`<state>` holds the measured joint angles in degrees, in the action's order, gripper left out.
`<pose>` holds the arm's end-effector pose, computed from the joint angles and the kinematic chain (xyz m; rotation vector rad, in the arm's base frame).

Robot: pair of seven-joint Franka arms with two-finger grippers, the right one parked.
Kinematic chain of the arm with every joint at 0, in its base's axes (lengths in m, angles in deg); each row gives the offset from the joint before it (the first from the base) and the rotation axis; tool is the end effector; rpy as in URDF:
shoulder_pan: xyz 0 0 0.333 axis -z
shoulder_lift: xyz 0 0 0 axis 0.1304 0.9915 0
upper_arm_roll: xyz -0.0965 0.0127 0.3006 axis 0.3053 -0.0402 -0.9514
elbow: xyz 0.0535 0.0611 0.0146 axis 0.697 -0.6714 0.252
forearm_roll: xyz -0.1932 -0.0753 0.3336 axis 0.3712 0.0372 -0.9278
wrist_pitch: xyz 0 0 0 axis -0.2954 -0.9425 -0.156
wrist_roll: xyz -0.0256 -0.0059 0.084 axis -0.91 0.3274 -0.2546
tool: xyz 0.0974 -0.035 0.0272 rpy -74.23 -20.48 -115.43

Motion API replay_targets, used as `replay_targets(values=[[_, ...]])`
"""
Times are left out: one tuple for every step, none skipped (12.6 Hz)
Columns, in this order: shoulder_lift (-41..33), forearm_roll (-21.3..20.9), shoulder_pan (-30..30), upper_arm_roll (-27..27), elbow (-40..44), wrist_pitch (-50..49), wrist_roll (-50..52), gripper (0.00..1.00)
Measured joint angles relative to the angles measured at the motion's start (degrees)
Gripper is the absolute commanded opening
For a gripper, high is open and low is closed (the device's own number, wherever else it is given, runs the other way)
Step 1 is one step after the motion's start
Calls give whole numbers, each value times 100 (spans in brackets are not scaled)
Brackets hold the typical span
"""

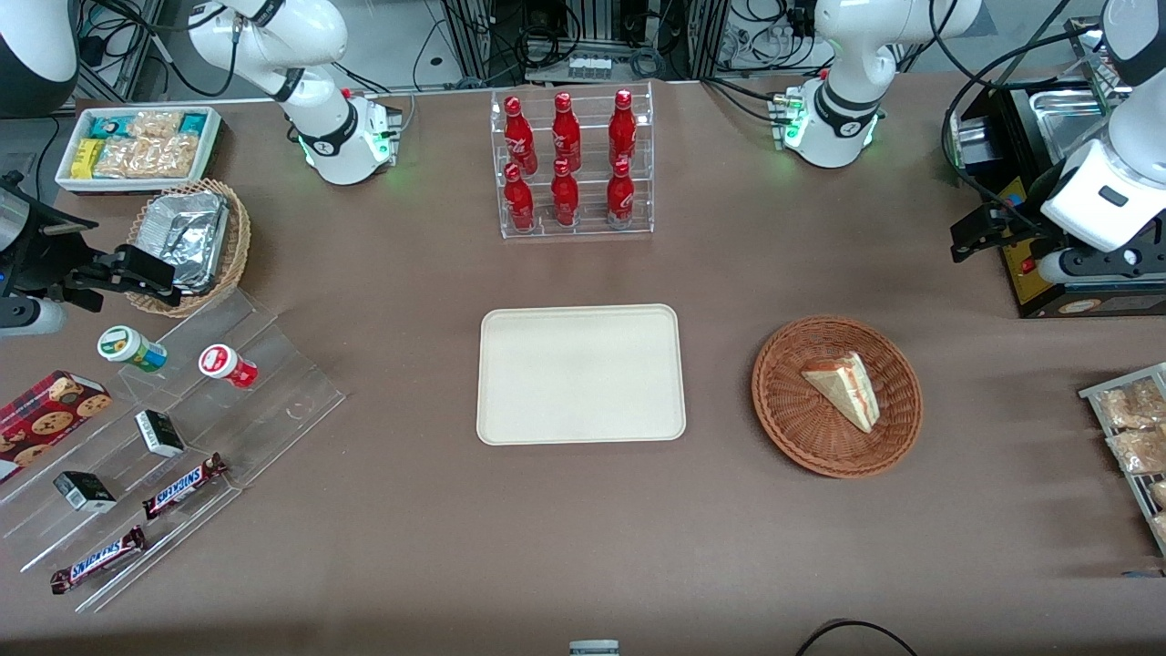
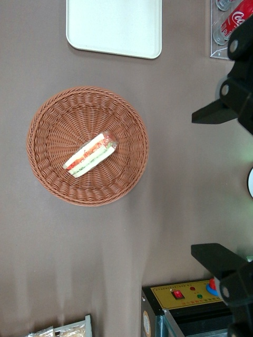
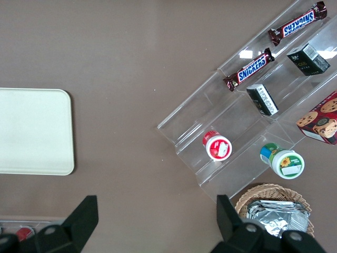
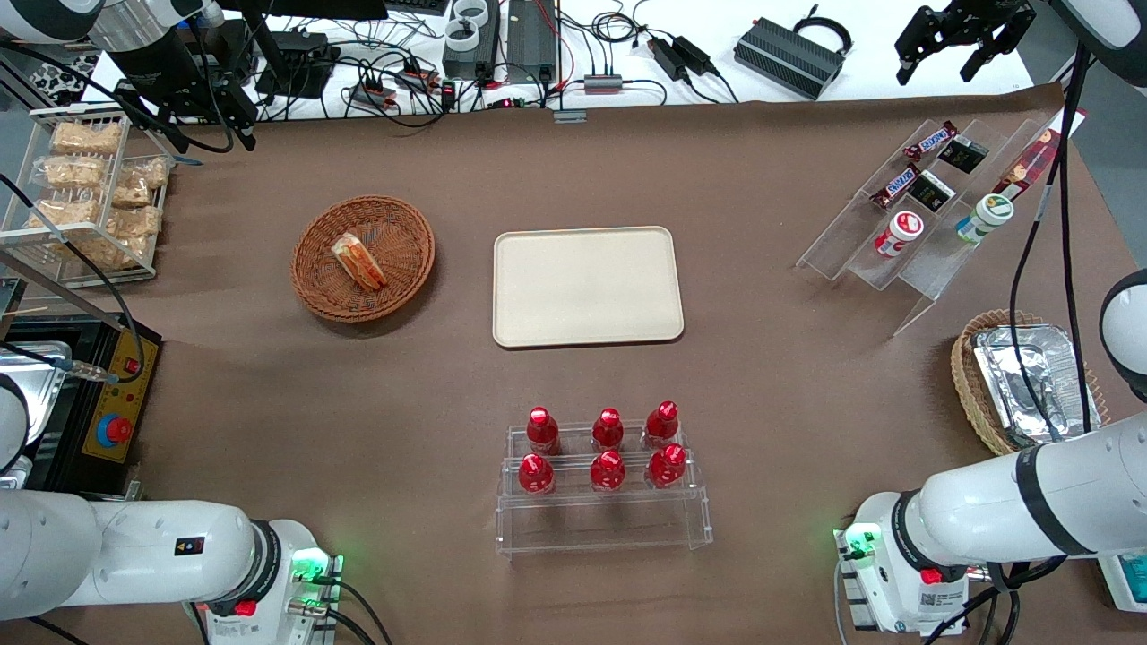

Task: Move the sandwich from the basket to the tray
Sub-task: 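Move the left gripper down over the wrapped sandwich in the wicker basket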

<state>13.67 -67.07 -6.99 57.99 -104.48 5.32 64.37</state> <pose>0.5270 -0.0341 0.5951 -3.1325 -0.0357 0.1102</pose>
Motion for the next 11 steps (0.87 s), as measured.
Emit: replay_targets(values=[[6,0,3,2,2,1,0,100],[16,-1,4,2,2,1,0,100],[33,-3,4,2,2,0,0,100],[72,-3,4,2,1,0,0,100],[144,-3,4,1,-1,1,4,100],[256,-3,4,0,-4,6,18,100],[409,-3,4,-2,-8,45,103,100],[594,-2,3,-6,-11,174,333,100],[789,-2,3,-12,-14,328,588,100],[978,-2,3,-13,-17,420,770,100],[1155,-1,3,-14,-19,514,912,100]])
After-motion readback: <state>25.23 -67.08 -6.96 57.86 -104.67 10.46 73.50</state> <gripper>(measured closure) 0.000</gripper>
